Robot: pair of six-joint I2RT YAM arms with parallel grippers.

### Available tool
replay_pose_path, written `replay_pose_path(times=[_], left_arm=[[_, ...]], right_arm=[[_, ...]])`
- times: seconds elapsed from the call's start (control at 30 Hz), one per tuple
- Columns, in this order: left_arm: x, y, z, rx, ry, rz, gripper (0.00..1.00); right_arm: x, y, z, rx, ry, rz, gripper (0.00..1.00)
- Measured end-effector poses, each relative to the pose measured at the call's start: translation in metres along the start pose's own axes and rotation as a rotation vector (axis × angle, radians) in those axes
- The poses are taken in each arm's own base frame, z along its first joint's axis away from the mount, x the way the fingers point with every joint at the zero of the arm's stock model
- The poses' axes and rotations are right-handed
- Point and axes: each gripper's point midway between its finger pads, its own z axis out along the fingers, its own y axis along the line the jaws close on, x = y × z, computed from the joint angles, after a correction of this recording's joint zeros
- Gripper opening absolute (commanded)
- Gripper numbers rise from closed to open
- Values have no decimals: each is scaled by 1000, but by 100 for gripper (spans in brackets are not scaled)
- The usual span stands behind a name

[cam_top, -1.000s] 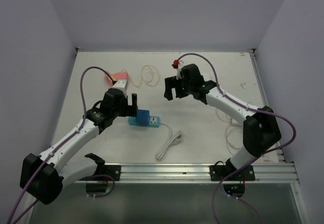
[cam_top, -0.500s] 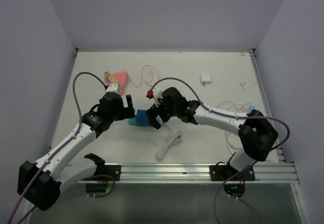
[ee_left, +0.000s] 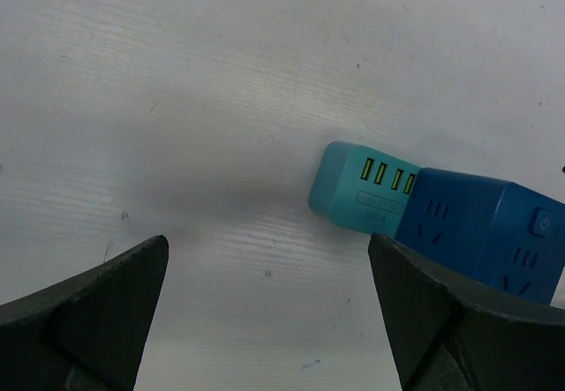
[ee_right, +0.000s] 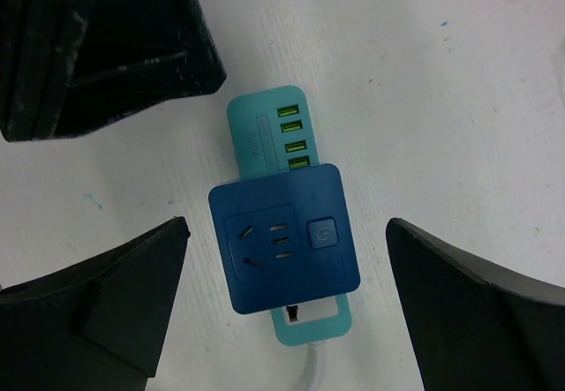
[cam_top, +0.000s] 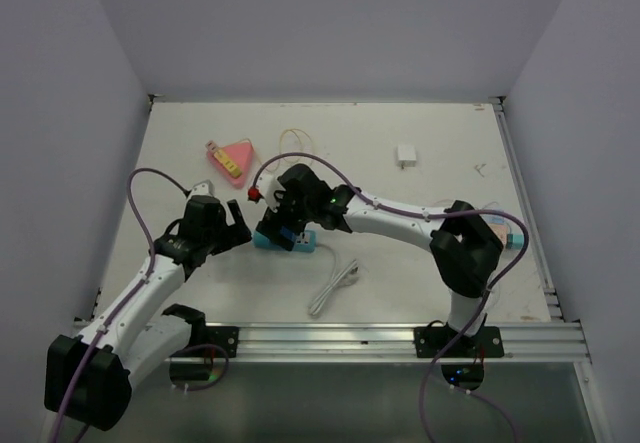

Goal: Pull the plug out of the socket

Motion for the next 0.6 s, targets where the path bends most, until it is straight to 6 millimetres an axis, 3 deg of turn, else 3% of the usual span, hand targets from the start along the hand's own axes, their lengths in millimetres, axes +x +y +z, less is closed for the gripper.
replay_pose_path(times=[0.17,0.27,0.37,0.6], left_arm=[[5,11,6,8,23,-71,100],[12,10,9,28,50,-85,100],[19,6,11,57,78,-88,100],[23,-5,11,125,98,-110,99]], right_arm=[[23,3,16,-20,93,-32,99],[33,3,22,-29,127,-47,91],[39,4,23,-35,146,-57,74],[38,4,24,-37,139,-60,11]])
